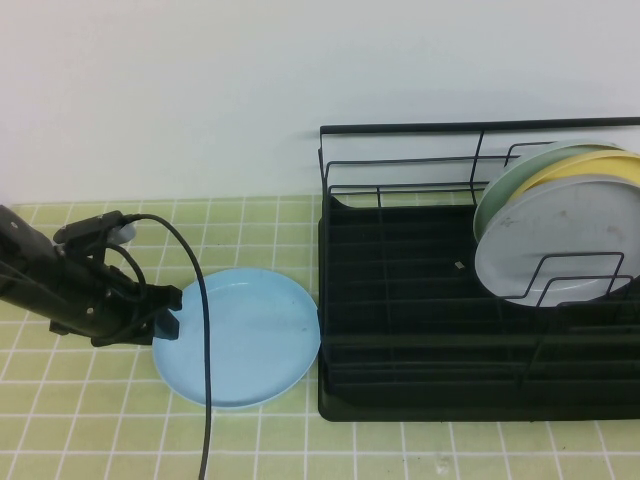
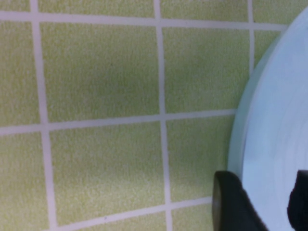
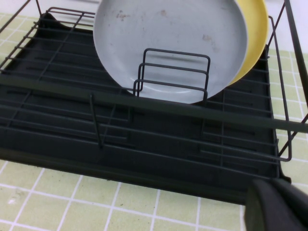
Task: Place plate on rack
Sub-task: 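Reach toward the blue plate on the table and position the gripper at its edge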
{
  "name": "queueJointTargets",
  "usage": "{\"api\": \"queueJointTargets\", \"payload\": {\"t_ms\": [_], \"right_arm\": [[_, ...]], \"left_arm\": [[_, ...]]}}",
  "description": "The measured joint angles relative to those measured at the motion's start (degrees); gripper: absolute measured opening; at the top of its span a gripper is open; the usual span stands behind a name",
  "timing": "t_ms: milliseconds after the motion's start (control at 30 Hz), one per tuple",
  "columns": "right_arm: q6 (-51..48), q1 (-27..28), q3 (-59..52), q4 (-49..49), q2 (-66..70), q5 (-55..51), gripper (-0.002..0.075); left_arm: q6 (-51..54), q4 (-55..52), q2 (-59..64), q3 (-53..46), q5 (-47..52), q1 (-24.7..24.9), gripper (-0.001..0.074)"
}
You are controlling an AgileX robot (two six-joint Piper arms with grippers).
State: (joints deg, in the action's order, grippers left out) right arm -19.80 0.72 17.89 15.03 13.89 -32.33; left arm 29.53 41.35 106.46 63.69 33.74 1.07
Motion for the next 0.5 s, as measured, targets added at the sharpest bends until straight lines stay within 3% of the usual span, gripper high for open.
{"api": "queueJointTargets", "payload": {"t_ms": [500], "right_arm": [[0.0,0.0,0.0,0.1,0.0,0.0,-0.0001]], "left_arm": [[0.3,-2.6,0.0,0.0,-0.7,2.8,0.0253]]}}
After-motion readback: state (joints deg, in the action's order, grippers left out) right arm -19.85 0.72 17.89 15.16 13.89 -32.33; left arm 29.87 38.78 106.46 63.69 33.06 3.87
